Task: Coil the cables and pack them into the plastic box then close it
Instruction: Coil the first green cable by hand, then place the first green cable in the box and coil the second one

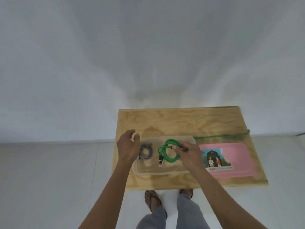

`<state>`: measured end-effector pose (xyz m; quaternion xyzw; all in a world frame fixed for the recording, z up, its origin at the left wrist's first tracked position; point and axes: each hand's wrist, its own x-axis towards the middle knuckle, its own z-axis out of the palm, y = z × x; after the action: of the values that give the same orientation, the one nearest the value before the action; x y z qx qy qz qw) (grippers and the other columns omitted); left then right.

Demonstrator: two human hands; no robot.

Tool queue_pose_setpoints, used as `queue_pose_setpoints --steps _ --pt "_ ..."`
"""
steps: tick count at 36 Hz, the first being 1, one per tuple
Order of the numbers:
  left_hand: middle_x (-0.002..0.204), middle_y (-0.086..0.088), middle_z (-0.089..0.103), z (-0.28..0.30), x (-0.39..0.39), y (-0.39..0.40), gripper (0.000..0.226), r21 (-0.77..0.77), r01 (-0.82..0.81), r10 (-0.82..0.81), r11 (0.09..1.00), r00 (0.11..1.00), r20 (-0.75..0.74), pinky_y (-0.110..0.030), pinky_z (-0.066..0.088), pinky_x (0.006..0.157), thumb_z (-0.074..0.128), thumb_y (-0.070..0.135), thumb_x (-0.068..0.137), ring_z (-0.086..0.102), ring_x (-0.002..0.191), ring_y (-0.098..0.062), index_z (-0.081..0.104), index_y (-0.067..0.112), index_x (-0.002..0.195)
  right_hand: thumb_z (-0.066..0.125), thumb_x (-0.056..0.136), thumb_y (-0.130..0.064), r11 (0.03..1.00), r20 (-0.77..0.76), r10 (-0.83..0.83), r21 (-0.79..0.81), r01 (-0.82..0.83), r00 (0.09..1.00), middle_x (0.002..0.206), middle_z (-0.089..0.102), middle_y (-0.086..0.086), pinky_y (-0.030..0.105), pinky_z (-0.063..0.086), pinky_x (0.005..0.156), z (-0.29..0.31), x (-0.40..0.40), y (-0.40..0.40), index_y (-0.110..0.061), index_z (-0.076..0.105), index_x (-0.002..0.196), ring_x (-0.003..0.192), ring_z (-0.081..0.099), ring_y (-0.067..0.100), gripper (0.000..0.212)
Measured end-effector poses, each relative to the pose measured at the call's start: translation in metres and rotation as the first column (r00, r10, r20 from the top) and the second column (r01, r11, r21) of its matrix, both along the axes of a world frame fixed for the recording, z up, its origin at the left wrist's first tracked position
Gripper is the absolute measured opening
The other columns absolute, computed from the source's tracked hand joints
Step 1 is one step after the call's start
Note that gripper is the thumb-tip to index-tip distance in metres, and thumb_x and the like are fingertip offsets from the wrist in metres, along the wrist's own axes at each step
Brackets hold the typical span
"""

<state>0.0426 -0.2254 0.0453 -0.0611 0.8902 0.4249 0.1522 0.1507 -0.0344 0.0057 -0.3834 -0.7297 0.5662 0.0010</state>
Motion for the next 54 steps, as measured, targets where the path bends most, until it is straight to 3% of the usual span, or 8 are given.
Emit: queue_pose_setpoints --steps 3,8,11,15,19,42,48,54 --pt "0.146 -0.015 0.05 -0.022 0.003 -0.003 0.046 -0.074 0.024 -0.017 0.997 0.995 0.094 -0.042 0.043 0.108 0.053 0.022 0.1 0.049 0.132 -0.03 0.048 0.01 0.144 0.081 0.086 -0.02 0.998 0.094 0.022 0.055 -0.027 0.995 0.106 0.075 0.007 0.032 0.054 0.092 -0.02 -0.003 -0.002 -0.005 0.074 0.118 0.104 0.07 0.023 0.036" --pt "0.146 -0.017 0.049 -0.048 0.009 -0.002 0.047 -0.12 0.031 -0.007 0.992 0.981 0.192 -0.042 0.044 0.102 0.047 0.011 0.1 0.049 0.131 -0.035 0.042 0.009 0.147 0.076 0.09 -0.019 0.998 0.161 0.062 0.023 -0.066 0.985 0.105 0.071 0.002 -0.006 0.038 0.062 -0.04 -0.015 -0.011 -0.004 0.07 0.123 0.079 0.06 0.002 0.037" --pt "0.139 -0.017 0.056 -0.056 0.011 -0.003 0.047 -0.106 0.007 0.014 0.994 0.981 0.195 -0.032 0.044 0.086 0.045 0.002 0.097 0.054 0.123 -0.033 0.047 0.009 0.144 0.073 0.091 -0.01 0.998 0.155 0.061 0.019 -0.065 0.986 0.111 0.074 0.013 0.0 0.043 0.065 -0.046 -0.023 -0.018 0.001 0.071 0.115 0.077 0.063 0.003 0.026" --pt "0.136 -0.016 0.058 -0.062 0.011 -0.004 0.045 -0.1 -0.011 0.028 0.995 0.985 0.172 -0.029 0.043 0.082 0.046 0.003 0.097 0.057 0.12 -0.032 0.05 0.01 0.141 0.072 0.093 -0.018 0.995 0.187 0.066 0.065 -0.08 0.98 0.122 0.071 0.013 0.031 0.05 0.098 -0.048 -0.03 -0.024 -0.003 0.069 0.126 0.113 0.066 0.027 0.037" --pt "0.137 -0.014 0.058 -0.065 0.008 -0.005 0.043 -0.086 -0.019 0.034 0.996 0.983 0.178 -0.029 0.044 0.082 0.045 0.005 0.099 0.057 0.121 -0.031 0.05 0.012 0.141 0.073 0.092 -0.021 0.989 0.193 0.038 0.133 -0.065 0.98 0.12 0.069 0.019 0.037 0.051 0.097 -0.05 -0.038 -0.025 -0.006 0.071 0.124 0.109 0.066 0.032 0.035" --pt "0.145 -0.015 0.052 -0.047 0.006 -0.006 0.05 -0.079 0.009 0.003 0.997 0.988 0.153 -0.032 0.045 0.097 0.047 0.008 0.1 0.053 0.129 -0.031 0.041 0.011 0.149 0.057 0.1 -0.024 0.988 0.227 -0.036 0.154 0.0 0.973 0.129 0.065 0.01 0.043 0.049 0.102 -0.035 -0.03 -0.03 -0.011 0.064 0.13 0.117 0.061 0.028 0.033" --pt "0.144 -0.017 0.053 -0.021 0.003 0.012 0.045 -0.035 0.042 -0.042 0.998 0.999 0.018 -0.04 0.046 0.105 0.054 0.011 0.099 0.052 0.131 -0.029 0.049 0.01 0.144 0.06 0.099 -0.024 0.986 0.106 -0.066 0.161 0.048 0.992 0.12 0.068 0.006 0.022 0.041 0.089 -0.004 -0.028 -0.018 -0.013 0.067 0.124 0.109 0.064 0.022 0.028" --pt "0.139 -0.015 0.059 0.002 -0.002 0.057 0.042 -0.01 0.169 -0.169 0.986 0.979 -0.111 -0.036 0.045 0.101 0.058 0.011 0.097 0.057 0.125 -0.028 0.055 0.007 0.139 0.062 0.098 -0.021 0.973 -0.047 -0.166 0.157 0.172 0.985 0.104 0.069 0.0 0.028 0.051 0.088 0.03 -0.023 0.027 -0.013 0.07 0.12 0.095 0.065 0.017 0.024"
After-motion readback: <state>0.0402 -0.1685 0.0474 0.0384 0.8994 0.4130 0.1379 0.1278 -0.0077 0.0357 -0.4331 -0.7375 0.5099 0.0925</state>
